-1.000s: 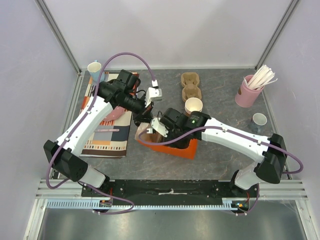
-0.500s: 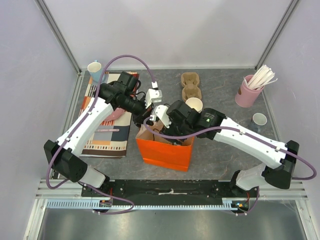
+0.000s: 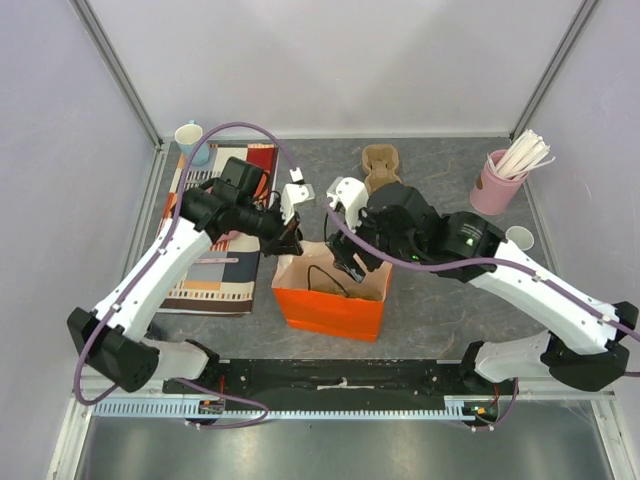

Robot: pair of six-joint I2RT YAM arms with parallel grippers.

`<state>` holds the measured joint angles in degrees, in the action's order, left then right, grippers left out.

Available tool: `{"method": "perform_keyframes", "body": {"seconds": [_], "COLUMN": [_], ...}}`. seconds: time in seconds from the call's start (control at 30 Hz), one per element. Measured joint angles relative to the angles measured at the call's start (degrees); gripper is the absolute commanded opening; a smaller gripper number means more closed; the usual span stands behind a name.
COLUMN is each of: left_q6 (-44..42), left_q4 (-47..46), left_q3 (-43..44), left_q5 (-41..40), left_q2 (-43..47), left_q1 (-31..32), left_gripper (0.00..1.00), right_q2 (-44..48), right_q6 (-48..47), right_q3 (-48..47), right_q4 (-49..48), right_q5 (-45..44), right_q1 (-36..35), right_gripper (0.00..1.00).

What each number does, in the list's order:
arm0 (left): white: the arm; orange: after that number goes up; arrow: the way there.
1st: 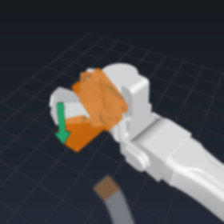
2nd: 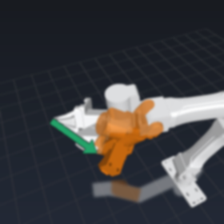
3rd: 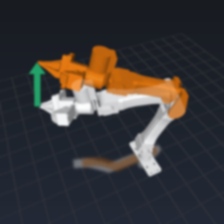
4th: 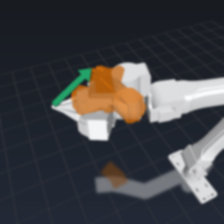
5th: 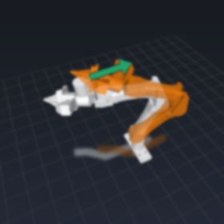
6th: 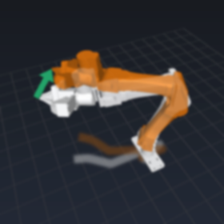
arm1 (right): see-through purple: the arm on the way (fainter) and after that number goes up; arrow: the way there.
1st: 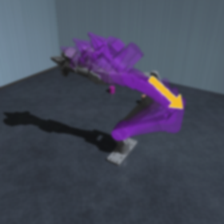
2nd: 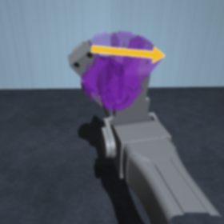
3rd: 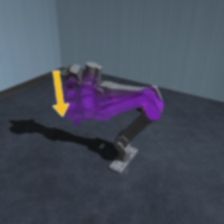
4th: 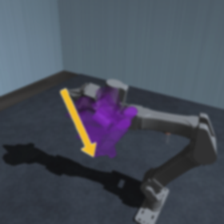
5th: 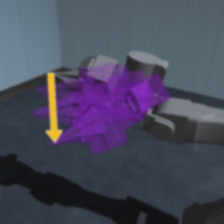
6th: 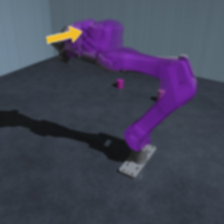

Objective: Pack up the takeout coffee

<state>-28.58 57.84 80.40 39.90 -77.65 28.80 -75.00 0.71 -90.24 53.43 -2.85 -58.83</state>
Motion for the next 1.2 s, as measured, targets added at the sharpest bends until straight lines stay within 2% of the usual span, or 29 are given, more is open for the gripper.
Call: {"method": "perform_keyframes", "body": {"seconds": [0.23,0.53,0.87,1.2], "left_q6": [3.1,4.2,3.1,-2.4], "left_q4": [-3.2,-10.6,-18.2,-25.1], "left_q3": [-4.3,-9.1,-16.0,-20.0], "left_q5": [-2.9,-9.9,-22.5,-33.0], "left_q2": [7.1,15.5,21.1,27.7], "left_q1": [2.4,11.5,22.0,30.4], "left_gripper": [0.02,0.02,0.02,0.02], "right_q2": [5.0,14.6,15.3,14.8], "right_q6": [5.7,12.1,13.9,14.7], "right_q3": [-1.9,-2.6,-1.9,2.0], "right_q4": [-0.5,-2.2,-3.7,-3.6], "right_q5": [2.1,-3.9,-13.9,-18.0], "right_q1": [0.1,0.1,0.1,0.1], "right_gripper": [0.74,0.78,0.79,0.8]}}
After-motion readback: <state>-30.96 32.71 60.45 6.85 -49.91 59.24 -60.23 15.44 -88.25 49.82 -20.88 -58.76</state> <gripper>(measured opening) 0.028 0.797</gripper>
